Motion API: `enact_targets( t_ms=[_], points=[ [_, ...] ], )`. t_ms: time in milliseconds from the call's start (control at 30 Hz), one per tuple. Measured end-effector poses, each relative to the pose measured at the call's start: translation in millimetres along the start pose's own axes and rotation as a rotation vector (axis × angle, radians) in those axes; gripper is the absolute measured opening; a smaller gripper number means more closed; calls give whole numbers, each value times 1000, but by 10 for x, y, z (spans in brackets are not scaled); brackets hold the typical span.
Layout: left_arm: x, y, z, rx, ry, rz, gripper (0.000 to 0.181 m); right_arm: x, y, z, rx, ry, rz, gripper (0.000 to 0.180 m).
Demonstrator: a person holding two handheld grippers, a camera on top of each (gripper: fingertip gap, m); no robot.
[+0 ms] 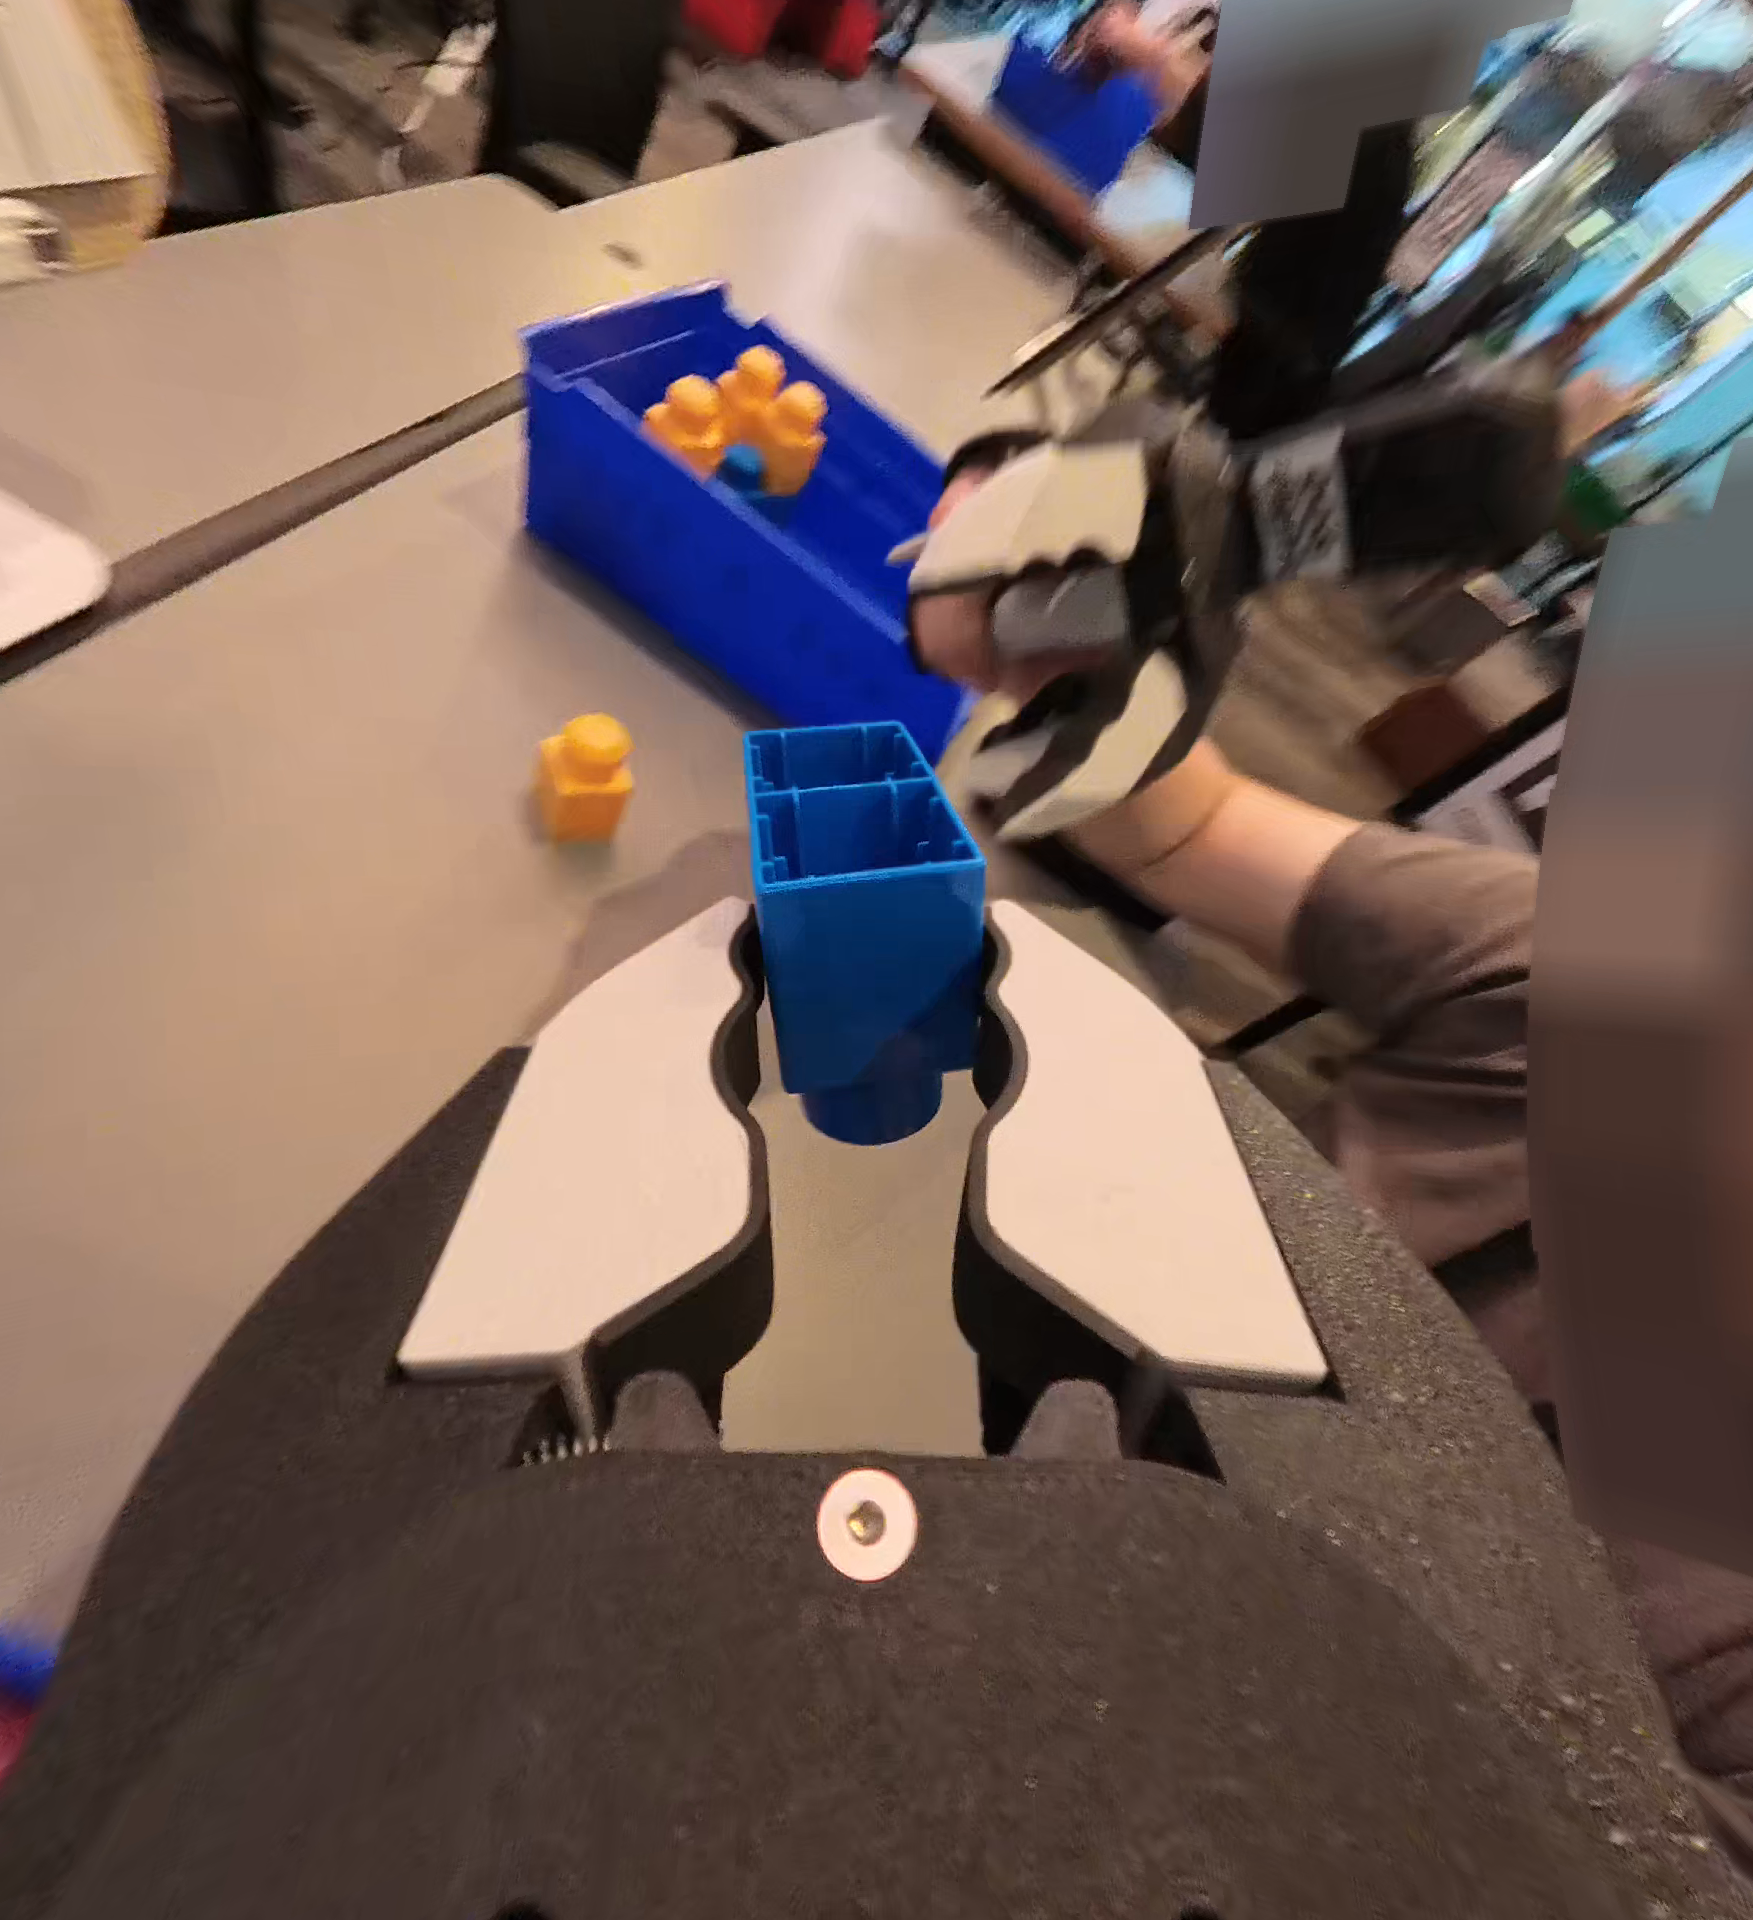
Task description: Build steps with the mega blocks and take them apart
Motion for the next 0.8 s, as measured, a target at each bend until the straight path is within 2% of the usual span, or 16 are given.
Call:
enact_targets(
  t_ms=[133, 300, 467, 567, 667, 800],
  points=[
    [-145, -36, -45, 151, 224, 94, 38, -50, -44, -243, 358, 141, -12, 70],
    [-363, 6, -124, 280, 374, 98, 38, -89, -4, -417, 750, 337, -42, 71],
    [-641, 84, -119, 377, 491, 40, 38, -86, 84, -464, 941, 416, -37, 67],
    [-722, 108, -103, 411, 554, 25, 38, -60, 122, -503, 1043, 435, -13, 46],
    [-736, 104, -99, 427, 591, 35, 38, -46, 115, -501, 1099, 487, -3, 41],
    [-747, 101, -71, 426, 622, 28, 40, -13, 70, -516, 1099, 475, 6, 39]
  ],
)
Point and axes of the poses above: each gripper's, where its closed fingertips meet, x back along the fingers, y out of its underside, z = x × y across the jaws, the point moved 8 cm from there along x, back along the fingers
